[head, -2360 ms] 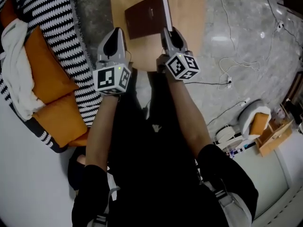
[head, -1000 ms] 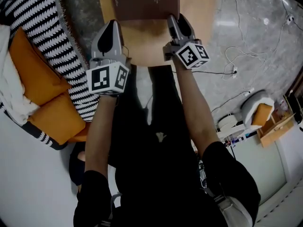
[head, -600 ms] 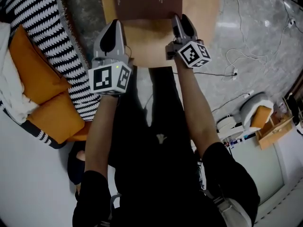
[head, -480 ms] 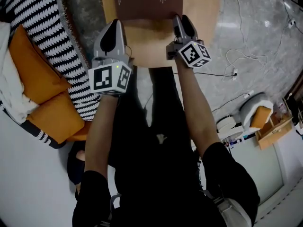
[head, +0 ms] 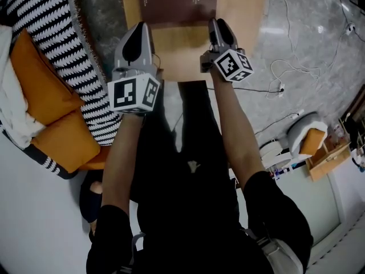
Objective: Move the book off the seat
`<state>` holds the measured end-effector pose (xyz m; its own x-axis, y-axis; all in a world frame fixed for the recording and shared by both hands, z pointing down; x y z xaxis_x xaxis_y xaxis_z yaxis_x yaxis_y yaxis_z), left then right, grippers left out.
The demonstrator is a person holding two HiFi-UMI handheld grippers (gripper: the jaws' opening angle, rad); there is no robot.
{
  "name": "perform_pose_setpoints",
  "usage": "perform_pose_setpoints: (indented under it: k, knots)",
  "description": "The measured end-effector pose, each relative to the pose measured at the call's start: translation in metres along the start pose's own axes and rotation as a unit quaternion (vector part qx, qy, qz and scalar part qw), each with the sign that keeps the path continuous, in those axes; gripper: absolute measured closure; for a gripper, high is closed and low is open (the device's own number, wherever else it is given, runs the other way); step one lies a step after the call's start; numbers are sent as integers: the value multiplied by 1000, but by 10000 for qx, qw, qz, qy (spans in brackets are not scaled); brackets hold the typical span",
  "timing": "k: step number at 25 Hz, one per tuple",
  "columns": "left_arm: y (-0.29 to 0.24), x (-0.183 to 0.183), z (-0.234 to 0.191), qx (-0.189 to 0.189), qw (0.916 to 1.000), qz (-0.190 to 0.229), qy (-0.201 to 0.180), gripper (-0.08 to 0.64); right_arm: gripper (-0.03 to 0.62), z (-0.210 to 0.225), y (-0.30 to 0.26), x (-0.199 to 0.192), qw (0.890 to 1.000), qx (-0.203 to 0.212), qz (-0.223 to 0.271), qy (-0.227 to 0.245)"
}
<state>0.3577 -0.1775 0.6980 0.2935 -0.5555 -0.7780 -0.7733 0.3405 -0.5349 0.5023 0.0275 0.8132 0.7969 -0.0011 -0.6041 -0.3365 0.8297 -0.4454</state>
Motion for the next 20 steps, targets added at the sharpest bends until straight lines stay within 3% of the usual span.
perform_pose_setpoints:
  k: [6,11,20]
  knots:
    - [2,13,11,-101,9999,51,-27,554,583,-6,4,2,9987,-359,-334,139]
    - [11,38,23,-209,9997,123,-71,554,583,-22,10,15,9967,-504,-600,206]
    - [42,91,48,-339,9987,330,-187,554,583,-81,28,50,9964,-311,-714,331]
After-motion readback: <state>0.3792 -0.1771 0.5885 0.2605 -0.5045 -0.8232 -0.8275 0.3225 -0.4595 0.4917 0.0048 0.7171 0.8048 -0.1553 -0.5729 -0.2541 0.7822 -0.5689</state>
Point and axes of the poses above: the fingertips, and each gripper's own axes: y backward along the fingers, z to its right, x out of its top, the point moved 5 cm from there along y, backward along the fingers, and after that the axes turned 7 degrees about x, right-handed, at the moved point
